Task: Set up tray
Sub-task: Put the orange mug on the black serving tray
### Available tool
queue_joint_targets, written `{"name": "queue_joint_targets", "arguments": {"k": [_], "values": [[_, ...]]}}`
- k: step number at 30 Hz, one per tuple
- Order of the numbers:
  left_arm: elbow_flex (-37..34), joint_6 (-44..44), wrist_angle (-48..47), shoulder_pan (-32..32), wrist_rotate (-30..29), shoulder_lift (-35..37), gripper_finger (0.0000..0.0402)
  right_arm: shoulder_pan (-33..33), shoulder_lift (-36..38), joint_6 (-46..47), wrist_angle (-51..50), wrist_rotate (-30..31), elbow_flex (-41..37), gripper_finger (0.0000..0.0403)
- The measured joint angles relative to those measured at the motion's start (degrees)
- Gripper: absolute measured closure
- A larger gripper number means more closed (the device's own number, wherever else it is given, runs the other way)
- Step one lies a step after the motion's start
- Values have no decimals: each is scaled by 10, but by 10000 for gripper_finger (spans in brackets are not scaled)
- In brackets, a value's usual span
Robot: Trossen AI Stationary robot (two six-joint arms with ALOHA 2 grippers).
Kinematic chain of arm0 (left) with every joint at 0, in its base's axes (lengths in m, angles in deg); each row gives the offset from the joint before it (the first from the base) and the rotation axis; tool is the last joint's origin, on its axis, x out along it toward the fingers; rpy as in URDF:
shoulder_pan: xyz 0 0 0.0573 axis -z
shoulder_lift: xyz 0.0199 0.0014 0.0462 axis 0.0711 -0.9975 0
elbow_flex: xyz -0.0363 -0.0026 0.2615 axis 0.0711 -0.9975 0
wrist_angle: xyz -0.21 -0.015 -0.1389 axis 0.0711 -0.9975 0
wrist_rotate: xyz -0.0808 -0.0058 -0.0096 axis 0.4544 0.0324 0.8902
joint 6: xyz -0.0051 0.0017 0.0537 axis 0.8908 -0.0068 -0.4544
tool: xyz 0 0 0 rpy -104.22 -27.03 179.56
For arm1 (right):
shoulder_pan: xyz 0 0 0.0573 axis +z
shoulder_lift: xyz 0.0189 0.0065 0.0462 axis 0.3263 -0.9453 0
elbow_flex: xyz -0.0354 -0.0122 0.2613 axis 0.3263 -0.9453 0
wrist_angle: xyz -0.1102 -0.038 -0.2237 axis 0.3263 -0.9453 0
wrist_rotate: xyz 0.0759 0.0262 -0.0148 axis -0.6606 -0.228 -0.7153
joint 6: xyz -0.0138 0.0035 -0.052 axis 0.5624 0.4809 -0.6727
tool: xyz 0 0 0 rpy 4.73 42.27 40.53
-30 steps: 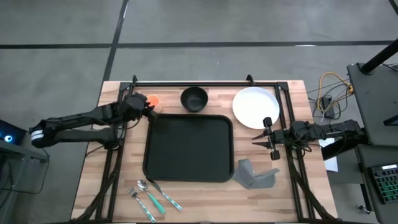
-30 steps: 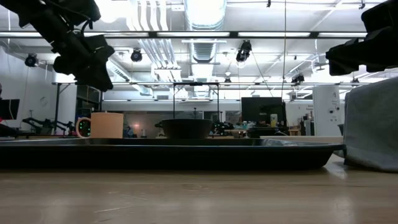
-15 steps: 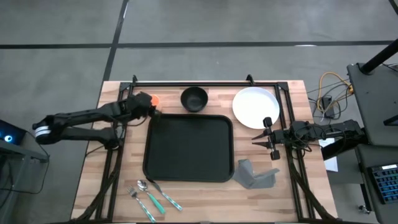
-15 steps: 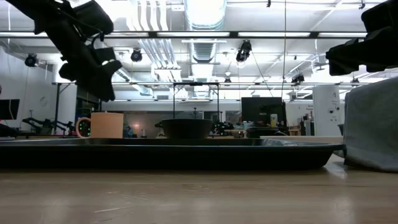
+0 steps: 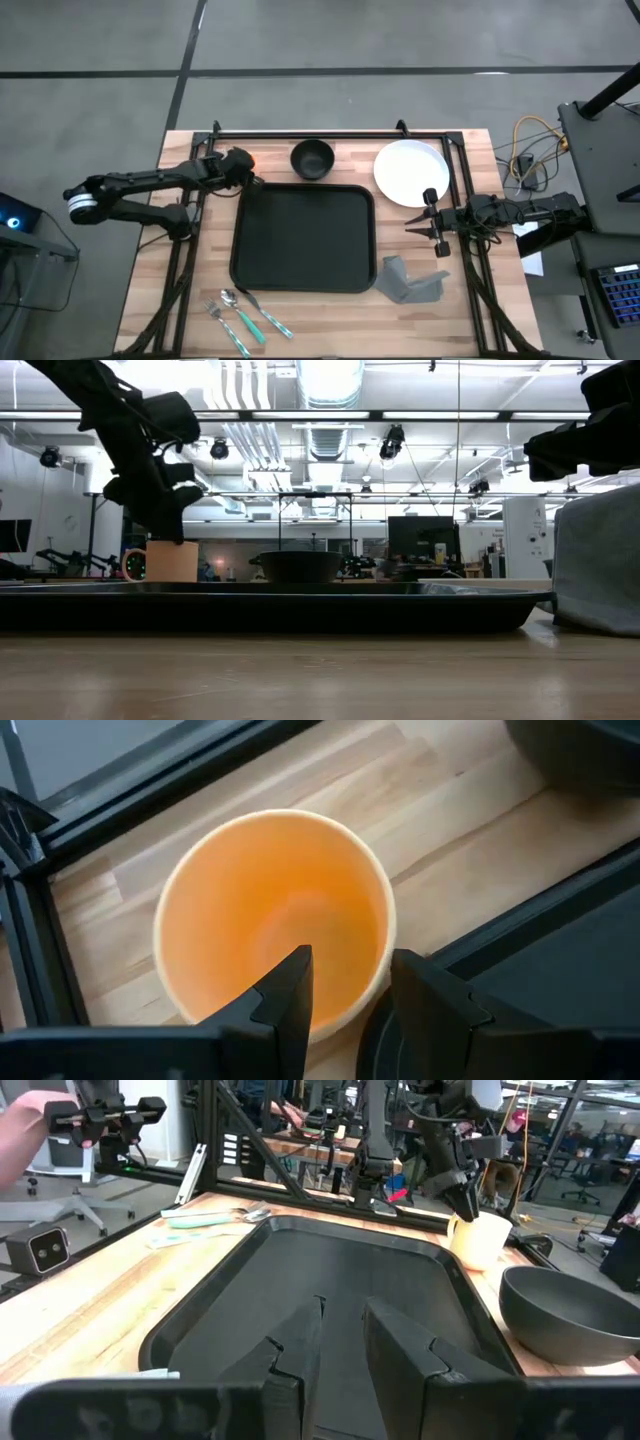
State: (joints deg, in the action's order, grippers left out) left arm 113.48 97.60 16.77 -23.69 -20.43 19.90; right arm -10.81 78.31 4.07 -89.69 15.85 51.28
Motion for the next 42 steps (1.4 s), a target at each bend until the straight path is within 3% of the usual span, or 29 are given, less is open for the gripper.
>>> {"name": "queue_joint_targets", "arguments": {"k": [16,20,25,42], "values": [[5,-35,9,-9,33,-37,285,0,0,0,0,0,0,335],[5,-42,9,-9,33,-37,313,0,0,0,0,0,0,335],[5,-77,8,-9,35,-37,391,0,0,0,0,0,0,335],[45,-113,-16,8,31,-32,400,0,-1,0,0,0,0,335]]}}
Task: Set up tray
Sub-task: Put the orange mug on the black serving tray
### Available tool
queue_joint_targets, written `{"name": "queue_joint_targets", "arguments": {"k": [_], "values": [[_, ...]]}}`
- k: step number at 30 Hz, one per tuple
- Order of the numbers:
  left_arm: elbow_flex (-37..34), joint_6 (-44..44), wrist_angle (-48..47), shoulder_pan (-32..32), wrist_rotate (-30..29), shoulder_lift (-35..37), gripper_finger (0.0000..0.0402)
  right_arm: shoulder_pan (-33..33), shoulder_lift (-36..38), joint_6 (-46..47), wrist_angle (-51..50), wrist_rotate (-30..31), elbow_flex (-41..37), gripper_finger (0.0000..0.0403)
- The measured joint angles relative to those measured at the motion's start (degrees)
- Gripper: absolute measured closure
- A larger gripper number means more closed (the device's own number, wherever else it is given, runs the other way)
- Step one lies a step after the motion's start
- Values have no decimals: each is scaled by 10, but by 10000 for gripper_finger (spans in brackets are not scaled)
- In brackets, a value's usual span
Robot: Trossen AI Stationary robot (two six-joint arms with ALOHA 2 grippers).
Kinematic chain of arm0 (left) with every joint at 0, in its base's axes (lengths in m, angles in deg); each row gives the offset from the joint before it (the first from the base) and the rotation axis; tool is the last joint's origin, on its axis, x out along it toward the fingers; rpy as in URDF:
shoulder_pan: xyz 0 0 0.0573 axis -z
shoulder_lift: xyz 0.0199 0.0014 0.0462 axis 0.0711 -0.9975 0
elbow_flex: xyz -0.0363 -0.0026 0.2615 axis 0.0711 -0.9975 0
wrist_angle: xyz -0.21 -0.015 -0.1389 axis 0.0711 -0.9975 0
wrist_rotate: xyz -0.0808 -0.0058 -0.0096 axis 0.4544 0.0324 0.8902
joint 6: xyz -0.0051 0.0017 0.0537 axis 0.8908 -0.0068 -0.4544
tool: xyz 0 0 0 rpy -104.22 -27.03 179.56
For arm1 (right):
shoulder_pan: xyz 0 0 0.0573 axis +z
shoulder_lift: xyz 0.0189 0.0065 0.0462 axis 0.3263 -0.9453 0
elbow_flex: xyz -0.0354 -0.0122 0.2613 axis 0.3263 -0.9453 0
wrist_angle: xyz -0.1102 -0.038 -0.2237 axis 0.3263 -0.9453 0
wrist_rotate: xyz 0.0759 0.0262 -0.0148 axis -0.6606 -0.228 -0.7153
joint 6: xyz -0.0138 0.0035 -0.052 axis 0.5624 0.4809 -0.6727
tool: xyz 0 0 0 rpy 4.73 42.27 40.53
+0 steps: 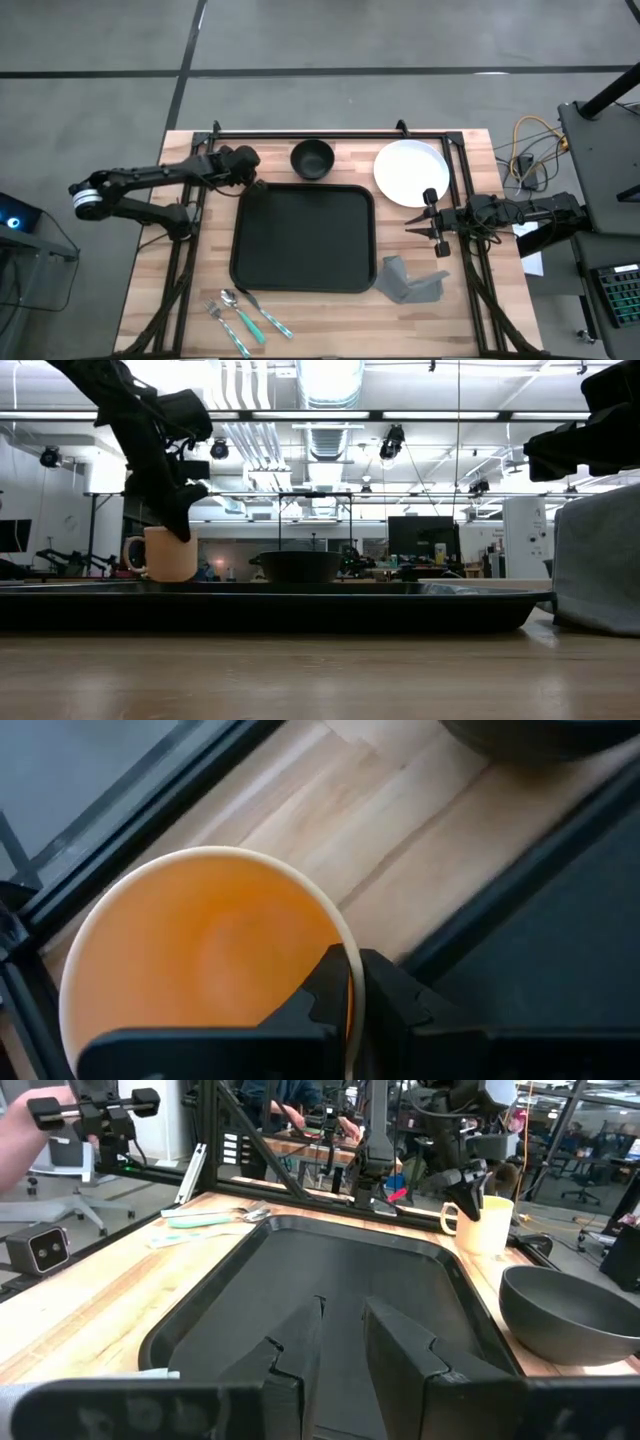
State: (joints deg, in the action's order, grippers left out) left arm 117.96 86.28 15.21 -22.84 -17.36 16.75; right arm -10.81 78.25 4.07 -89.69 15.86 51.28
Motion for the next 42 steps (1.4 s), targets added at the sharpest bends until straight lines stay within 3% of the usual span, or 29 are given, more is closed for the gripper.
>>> {"name": "queue_joint_targets", "arguments": {"k": [18,42], "values": [[65,-1,-87,166,9,20,401,0,0,0,0,0,0,335],[22,28,-111,171,118,19,401,0,0,0,0,0,0,335]]}}
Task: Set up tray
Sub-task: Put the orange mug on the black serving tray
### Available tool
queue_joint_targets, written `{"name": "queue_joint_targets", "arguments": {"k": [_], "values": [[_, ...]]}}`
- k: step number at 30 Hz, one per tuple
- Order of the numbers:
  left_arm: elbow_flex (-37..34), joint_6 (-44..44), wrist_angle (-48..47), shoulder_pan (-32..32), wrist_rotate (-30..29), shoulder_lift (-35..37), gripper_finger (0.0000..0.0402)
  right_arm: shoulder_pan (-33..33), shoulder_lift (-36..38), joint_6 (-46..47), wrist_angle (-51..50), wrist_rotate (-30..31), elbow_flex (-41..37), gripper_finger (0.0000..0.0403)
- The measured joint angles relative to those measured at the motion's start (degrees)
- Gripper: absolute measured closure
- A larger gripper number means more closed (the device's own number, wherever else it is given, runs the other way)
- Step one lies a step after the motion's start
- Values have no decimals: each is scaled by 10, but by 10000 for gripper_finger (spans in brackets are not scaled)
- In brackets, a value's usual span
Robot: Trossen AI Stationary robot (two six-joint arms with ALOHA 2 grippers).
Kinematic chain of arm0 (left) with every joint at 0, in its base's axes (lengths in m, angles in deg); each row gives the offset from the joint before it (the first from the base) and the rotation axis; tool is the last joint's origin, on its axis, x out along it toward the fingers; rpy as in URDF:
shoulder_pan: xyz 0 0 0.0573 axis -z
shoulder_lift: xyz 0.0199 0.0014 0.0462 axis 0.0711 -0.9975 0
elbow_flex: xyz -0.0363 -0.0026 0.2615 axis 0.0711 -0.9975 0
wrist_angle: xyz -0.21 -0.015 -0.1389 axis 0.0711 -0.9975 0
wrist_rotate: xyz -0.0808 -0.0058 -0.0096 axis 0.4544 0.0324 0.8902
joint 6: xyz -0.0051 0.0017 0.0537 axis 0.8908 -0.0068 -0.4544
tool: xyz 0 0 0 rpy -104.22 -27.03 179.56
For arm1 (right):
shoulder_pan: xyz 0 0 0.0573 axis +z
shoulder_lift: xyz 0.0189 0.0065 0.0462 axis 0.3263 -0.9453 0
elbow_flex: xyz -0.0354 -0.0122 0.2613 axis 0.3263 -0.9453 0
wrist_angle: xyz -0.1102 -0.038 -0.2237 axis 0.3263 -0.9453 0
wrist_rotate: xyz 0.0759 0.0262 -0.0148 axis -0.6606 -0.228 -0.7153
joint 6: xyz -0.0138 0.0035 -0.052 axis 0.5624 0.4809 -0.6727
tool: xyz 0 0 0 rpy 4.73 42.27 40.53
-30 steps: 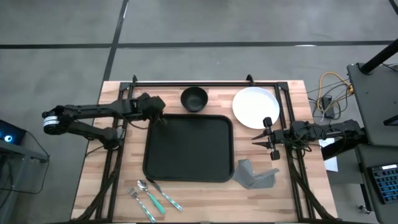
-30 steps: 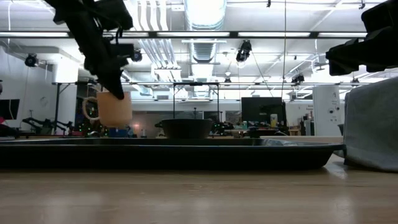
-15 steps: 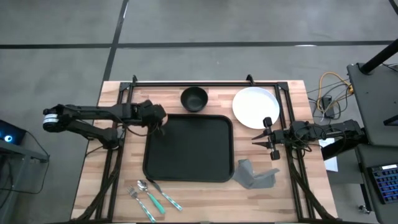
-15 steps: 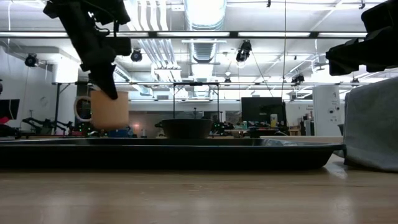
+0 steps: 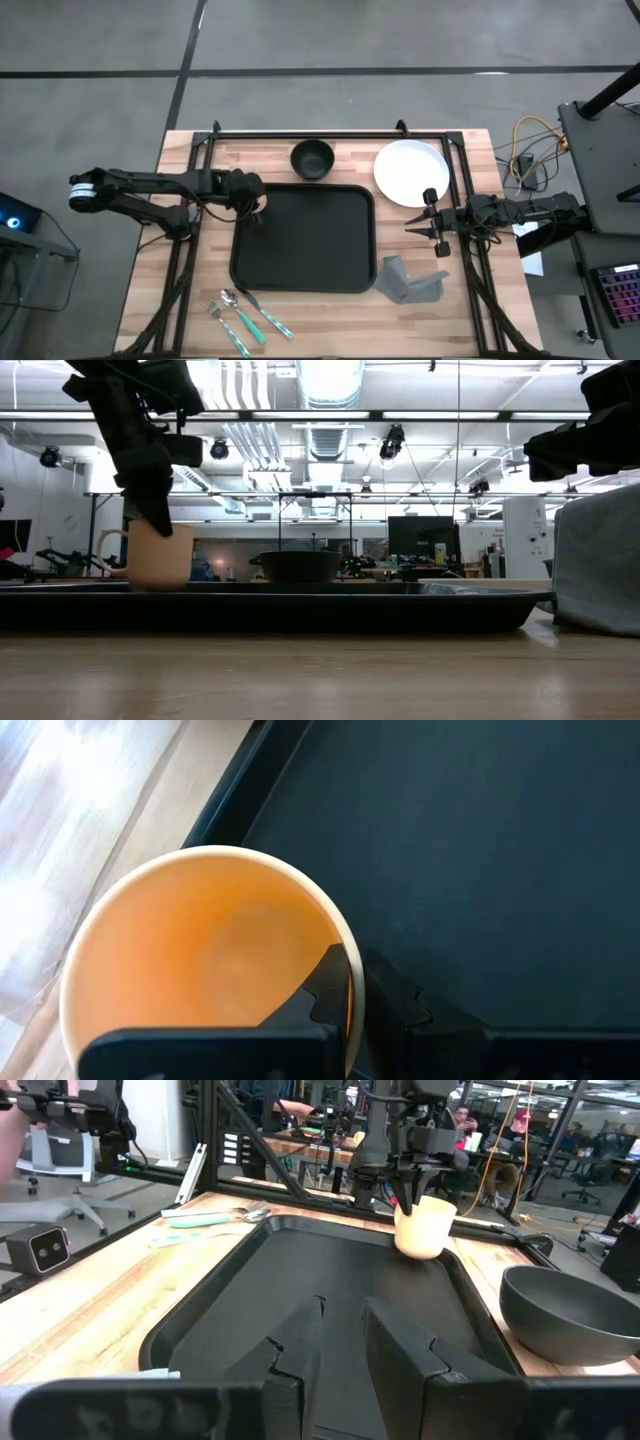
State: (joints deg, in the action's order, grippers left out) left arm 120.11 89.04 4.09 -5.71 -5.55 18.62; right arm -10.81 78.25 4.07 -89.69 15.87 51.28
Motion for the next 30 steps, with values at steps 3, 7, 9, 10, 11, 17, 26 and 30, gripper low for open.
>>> {"name": "queue_joint_targets", "arguments": {"k": [3,7,9,10,11,17,26,30], "values": [[0,0,0,0,0,0,401,0,0,0,0,0,0,335],[-1,0,2,-2,-1,0,401,0,0,0,0,0,0,335],[-3,0,2,-9,-1,0,402,0,0,0,0,0,0,335],[-5,0,2,-13,-1,0,402,0,0,0,0,0,0,335],[-6,0,4,-18,-2,0,401,0,0,0,0,0,0,335],[-18,0,21,-39,-1,0,401,0,0,0,0,0,0,335],[-23,0,26,-42,-2,0,393,0,0,0,0,0,0,335],[-22,0,34,-42,-12,0,392,0,0,0,0,0,0,335]]}}
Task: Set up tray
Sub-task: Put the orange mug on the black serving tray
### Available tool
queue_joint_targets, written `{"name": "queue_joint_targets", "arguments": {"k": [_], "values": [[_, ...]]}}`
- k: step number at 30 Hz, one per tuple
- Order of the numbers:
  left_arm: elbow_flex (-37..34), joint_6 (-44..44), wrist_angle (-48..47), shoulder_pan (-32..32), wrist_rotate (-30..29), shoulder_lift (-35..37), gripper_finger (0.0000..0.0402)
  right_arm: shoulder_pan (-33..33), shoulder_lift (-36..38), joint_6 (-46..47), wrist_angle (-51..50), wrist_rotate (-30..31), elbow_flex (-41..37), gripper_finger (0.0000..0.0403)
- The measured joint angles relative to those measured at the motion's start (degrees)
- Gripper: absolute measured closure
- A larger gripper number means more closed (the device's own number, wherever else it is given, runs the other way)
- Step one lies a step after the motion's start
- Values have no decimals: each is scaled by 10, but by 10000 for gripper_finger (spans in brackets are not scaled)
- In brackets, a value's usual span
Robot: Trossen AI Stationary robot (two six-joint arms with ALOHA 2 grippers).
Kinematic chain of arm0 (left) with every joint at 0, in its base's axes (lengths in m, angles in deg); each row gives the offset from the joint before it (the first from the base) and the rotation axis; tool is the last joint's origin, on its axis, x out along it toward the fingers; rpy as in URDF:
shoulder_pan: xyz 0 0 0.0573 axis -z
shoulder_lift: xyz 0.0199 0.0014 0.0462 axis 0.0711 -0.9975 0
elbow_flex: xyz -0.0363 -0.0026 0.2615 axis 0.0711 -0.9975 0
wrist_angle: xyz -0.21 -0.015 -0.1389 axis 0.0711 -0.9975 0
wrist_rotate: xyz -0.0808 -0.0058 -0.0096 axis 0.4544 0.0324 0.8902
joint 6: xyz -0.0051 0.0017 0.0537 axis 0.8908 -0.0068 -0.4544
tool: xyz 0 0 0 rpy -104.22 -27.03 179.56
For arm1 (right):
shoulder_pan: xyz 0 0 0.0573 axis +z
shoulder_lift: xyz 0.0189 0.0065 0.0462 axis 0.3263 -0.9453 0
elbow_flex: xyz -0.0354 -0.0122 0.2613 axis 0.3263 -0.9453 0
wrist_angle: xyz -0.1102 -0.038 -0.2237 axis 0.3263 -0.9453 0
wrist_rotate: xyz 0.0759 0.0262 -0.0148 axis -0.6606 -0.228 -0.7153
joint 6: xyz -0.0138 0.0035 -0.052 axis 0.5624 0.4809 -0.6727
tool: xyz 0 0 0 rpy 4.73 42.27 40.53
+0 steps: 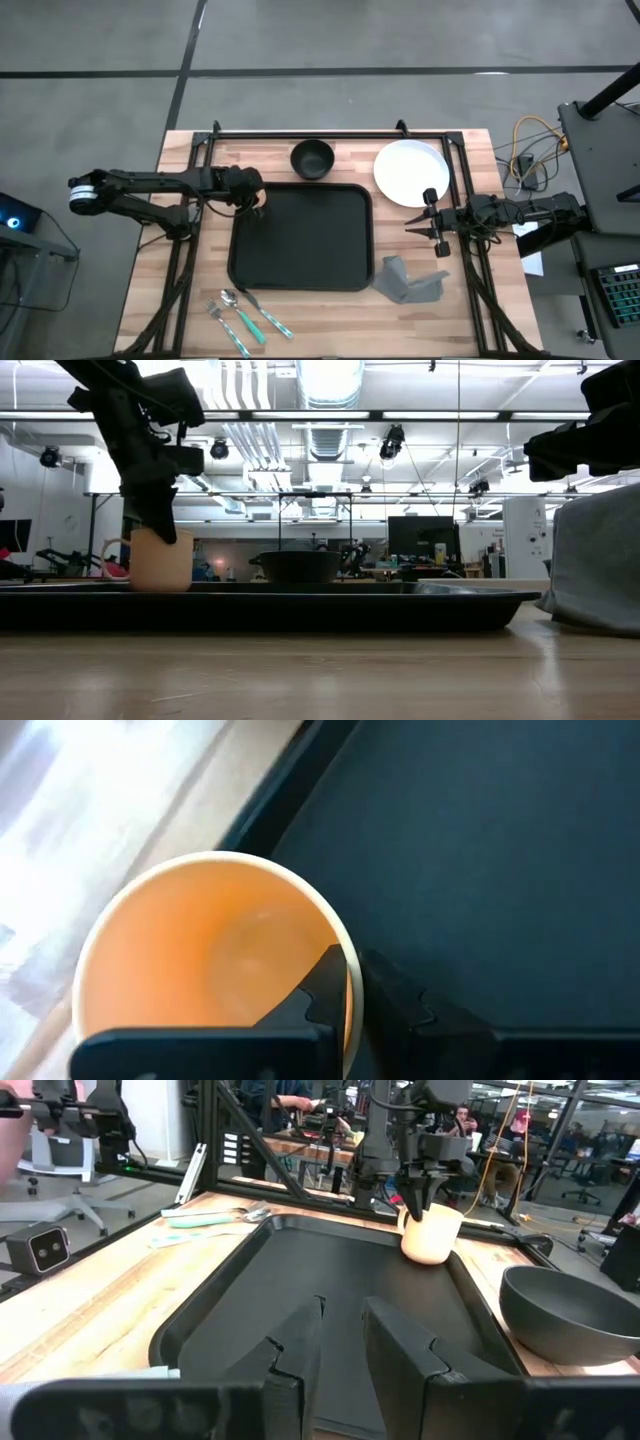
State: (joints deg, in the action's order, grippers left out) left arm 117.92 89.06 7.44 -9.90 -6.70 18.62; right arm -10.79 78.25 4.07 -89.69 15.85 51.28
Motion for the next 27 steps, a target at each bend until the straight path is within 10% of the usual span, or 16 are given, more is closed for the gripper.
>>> {"name": "queue_joint_targets", "arguments": {"k": [27], "values": [[5,4,5,0,-2,0,391,0,0,0,0,0,0,335]]}}
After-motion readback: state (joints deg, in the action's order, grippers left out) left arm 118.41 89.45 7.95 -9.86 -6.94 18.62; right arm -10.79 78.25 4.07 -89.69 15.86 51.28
